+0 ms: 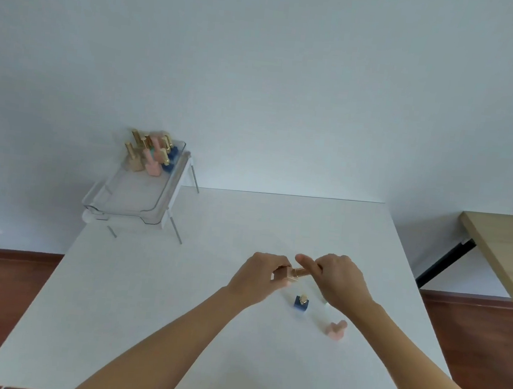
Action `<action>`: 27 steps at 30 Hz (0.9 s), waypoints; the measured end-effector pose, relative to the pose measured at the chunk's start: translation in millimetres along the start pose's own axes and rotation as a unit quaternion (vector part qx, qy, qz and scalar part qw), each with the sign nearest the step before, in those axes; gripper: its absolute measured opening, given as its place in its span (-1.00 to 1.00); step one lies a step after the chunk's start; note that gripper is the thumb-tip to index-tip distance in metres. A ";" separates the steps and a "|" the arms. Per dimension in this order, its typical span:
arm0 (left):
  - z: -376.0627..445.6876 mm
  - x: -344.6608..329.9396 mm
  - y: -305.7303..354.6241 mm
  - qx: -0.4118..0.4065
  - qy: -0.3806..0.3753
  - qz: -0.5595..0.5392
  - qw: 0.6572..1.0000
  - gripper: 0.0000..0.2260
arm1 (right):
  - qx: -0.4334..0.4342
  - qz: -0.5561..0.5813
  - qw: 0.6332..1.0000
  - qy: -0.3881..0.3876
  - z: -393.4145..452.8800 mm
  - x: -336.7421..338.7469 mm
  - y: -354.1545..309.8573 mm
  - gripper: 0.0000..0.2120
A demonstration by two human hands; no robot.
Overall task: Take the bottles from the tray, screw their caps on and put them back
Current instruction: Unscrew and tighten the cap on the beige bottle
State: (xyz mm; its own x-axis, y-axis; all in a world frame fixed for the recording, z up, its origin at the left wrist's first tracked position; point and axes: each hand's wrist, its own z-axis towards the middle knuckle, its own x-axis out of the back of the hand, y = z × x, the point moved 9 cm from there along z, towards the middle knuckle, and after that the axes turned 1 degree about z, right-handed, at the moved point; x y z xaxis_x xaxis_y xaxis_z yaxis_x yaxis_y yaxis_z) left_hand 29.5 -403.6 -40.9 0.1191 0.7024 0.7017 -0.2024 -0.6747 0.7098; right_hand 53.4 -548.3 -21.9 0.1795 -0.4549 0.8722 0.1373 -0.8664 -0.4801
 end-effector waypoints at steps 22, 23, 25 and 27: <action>11.6 -5.7 3.9 -0.003 -0.034 0.006 0.999 -0.92 | -0.012 -0.001 1.000 -0.017 0.0 12.3 5.6 -0.37; 12.0 -6.3 4.2 -0.002 -0.034 0.007 0.999 -0.91 | -0.017 0.000 1.000 -0.020 -0.7 12.8 7.6 -0.35; 13.0 -6.3 3.7 0.001 -0.034 0.008 0.999 -0.90 | 0.014 0.029 0.999 -0.026 -3.0 14.9 5.1 -0.51; 14.2 -6.0 2.8 0.004 -0.035 0.008 0.999 -0.89 | 0.080 0.055 0.994 -0.044 -6.7 15.7 -4.7 -0.76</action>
State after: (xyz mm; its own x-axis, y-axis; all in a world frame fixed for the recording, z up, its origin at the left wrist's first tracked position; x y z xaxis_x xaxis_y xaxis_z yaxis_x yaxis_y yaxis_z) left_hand 42.1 -412.9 -42.2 0.1839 0.6745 0.7150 -0.1964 -0.6875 0.6991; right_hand 49.1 -552.8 -5.4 0.2864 -0.5189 0.8054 0.2640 -0.7654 -0.5870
